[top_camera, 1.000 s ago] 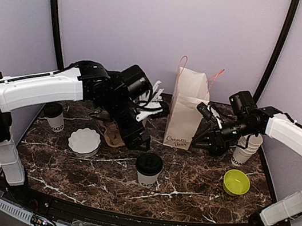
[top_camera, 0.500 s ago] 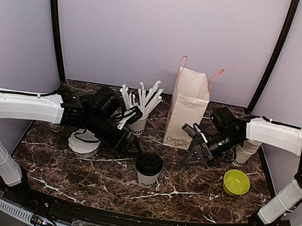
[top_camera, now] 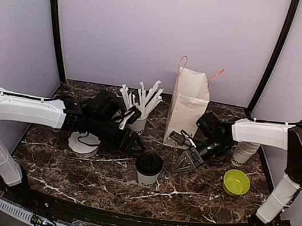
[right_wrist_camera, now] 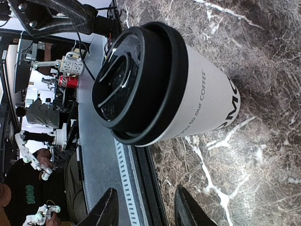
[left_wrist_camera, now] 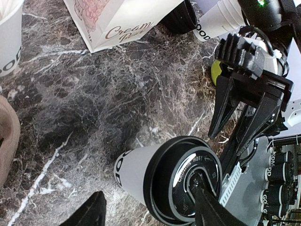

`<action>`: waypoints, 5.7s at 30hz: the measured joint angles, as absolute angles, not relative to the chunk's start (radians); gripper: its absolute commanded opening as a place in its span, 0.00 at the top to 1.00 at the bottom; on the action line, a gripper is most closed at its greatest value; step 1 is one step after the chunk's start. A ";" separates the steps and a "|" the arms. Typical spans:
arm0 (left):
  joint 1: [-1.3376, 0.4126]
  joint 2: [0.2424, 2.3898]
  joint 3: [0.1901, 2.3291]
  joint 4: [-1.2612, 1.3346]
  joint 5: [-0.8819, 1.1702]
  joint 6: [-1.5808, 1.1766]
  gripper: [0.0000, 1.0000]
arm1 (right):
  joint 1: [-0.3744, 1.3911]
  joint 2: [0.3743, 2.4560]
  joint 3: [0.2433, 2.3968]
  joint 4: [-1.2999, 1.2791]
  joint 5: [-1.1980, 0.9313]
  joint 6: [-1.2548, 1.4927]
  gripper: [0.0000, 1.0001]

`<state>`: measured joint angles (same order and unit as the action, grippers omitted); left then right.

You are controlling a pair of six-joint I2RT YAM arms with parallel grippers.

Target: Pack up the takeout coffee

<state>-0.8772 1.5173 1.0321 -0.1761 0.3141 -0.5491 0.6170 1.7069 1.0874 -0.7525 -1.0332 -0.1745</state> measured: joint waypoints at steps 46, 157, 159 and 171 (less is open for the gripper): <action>-0.879 1.592 0.966 -0.019 0.330 -0.599 0.44 | 0.691 1.888 1.302 -0.845 -0.959 -0.103 0.70; -0.833 1.642 1.012 0.004 0.372 -0.573 0.58 | 0.706 1.878 1.411 -0.886 -0.770 -0.169 0.55; -0.831 1.646 1.018 0.011 0.383 -0.572 0.60 | 0.704 1.888 1.416 -0.886 -0.781 -0.165 0.55; -0.829 1.648 0.991 0.055 0.393 -0.590 0.68 | 0.709 1.889 1.393 -0.852 -0.746 -0.112 0.58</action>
<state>-0.8288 1.6482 0.9909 0.0551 0.3927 -0.5903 0.7090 1.8889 1.3933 -0.8524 -0.7460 -0.1116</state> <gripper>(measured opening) 0.330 0.424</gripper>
